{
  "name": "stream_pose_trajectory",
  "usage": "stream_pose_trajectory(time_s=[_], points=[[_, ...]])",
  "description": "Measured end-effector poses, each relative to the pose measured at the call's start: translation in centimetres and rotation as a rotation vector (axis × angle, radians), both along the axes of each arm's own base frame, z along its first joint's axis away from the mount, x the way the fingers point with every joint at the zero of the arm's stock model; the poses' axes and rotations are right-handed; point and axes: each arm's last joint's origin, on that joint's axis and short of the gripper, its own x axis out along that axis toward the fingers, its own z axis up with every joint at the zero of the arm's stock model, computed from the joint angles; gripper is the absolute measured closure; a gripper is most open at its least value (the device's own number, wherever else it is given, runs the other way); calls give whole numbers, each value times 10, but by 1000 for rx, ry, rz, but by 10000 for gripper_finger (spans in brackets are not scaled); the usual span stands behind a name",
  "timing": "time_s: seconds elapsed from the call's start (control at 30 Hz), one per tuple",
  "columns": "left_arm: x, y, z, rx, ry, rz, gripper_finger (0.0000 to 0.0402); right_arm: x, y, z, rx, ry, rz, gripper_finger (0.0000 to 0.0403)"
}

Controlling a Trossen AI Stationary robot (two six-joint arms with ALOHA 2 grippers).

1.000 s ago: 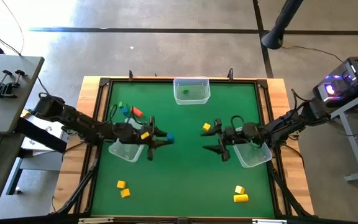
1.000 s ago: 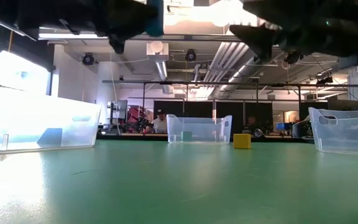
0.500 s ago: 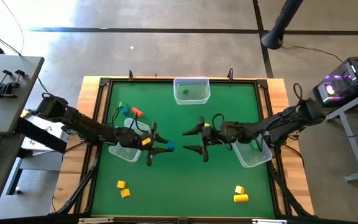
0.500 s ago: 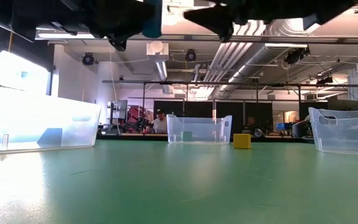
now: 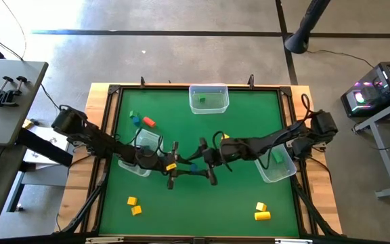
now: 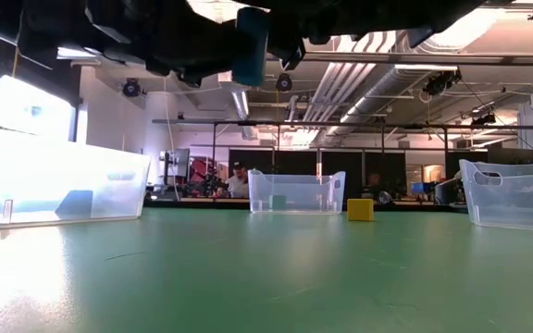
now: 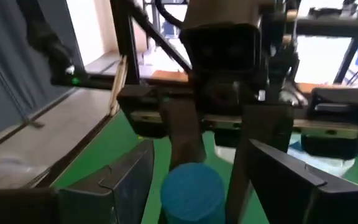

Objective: Sort blocks by size
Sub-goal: Put the blue cylindrical block into the bottom right transparent bin

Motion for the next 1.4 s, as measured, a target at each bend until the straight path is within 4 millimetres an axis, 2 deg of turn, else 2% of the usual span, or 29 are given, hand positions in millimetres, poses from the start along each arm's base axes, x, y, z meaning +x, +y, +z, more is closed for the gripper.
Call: stream_pose_trajectory(time_s=[0.13, 0.33, 0.6, 0.67, 0.93, 1.13, 1.3, 1.4], points=[[1, 0, -2, 2, 8, 4, 320, -4, 2, 0, -19, 71, 6, 155], [0, 0, 0, -3, 1, 15, 320, -6, 6, 0, -42, 74, 13, 172], [0, 0, -1, -38, 4, 24, 314, -6, 5, -2, -49, 87, 0, 264], [0, 0, -1, -48, 6, 26, 303, -6, 5, -2, -54, 85, -1, 277], [2, 8, -4, -112, 41, 71, 226, -12, 11, -2, -96, 135, -68, 277], [2, 12, -9, -128, 87, 106, 192, -46, 28, 17, -157, 256, -143, 277], [2, 11, -9, -129, 86, 105, 189, -93, 41, 35, -157, 395, -289, 277], [2, 11, -9, -136, 86, 107, 189, -124, 42, 38, -107, 524, -391, 277]])
